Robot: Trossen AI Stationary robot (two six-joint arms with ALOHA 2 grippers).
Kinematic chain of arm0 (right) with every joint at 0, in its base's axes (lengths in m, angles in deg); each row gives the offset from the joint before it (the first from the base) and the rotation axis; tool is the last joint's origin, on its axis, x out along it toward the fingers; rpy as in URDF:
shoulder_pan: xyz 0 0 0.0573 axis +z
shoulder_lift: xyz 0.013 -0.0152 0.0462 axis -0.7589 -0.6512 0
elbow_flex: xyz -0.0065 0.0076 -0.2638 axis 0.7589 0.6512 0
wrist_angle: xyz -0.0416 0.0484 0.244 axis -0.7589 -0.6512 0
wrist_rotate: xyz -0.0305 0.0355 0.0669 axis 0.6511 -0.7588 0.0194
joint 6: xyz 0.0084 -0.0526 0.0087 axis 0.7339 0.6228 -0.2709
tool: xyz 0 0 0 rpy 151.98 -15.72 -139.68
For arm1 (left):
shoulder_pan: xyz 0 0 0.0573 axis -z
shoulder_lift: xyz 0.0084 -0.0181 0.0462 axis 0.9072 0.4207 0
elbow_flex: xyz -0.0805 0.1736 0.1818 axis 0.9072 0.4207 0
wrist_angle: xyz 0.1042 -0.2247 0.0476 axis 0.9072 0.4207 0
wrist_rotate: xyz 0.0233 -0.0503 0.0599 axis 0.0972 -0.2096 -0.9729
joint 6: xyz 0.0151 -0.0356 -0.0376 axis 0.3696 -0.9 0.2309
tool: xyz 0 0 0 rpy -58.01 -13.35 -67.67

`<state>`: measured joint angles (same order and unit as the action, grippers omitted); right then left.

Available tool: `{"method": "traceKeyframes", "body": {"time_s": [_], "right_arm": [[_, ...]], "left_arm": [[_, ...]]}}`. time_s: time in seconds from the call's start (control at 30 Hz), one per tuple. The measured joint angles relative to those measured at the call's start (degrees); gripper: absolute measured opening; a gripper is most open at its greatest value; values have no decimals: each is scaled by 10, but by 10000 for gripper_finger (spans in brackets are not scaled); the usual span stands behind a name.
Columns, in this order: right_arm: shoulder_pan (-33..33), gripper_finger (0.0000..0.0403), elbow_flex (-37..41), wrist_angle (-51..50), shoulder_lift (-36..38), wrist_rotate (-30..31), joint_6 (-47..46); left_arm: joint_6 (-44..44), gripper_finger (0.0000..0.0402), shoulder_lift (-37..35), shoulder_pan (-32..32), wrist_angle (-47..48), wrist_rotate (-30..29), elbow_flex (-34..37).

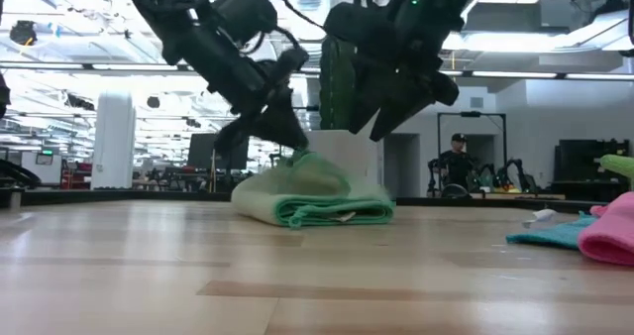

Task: Fold microfiber towels
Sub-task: Fold the light green microfiber cloth

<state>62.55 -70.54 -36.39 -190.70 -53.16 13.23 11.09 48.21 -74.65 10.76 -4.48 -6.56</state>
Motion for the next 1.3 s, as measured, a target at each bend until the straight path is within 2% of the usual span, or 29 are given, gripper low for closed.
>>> {"method": "traceKeyframes", "body": {"time_s": [0.2, 0.4, 0.7, 0.93, 1.07, 1.3], "right_arm": [[19, 217, 0, 42, 0, -11, 14], [35, 217, 0, 92, -29, -17, 48], [28, 217, 1, 131, -83, -15, 133], [14, 215, -1, 145, -90, 3, 143], [5, 182, -1, 137, -90, -2, 121], [21, 72, -2, 95, -69, 5, 74]], "left_arm": [[-22, 104, 42, -1, -78, 3, 0], [-28, 152, 43, -5, -127, 28, 0], [-31, 210, 43, -6, -115, 36, -20], [-30, 224, 43, -17, -100, 85, -43], [-13, 224, 43, -25, -62, 123, -68], [12, 224, 43, -38, 4, 205, -117]]}}
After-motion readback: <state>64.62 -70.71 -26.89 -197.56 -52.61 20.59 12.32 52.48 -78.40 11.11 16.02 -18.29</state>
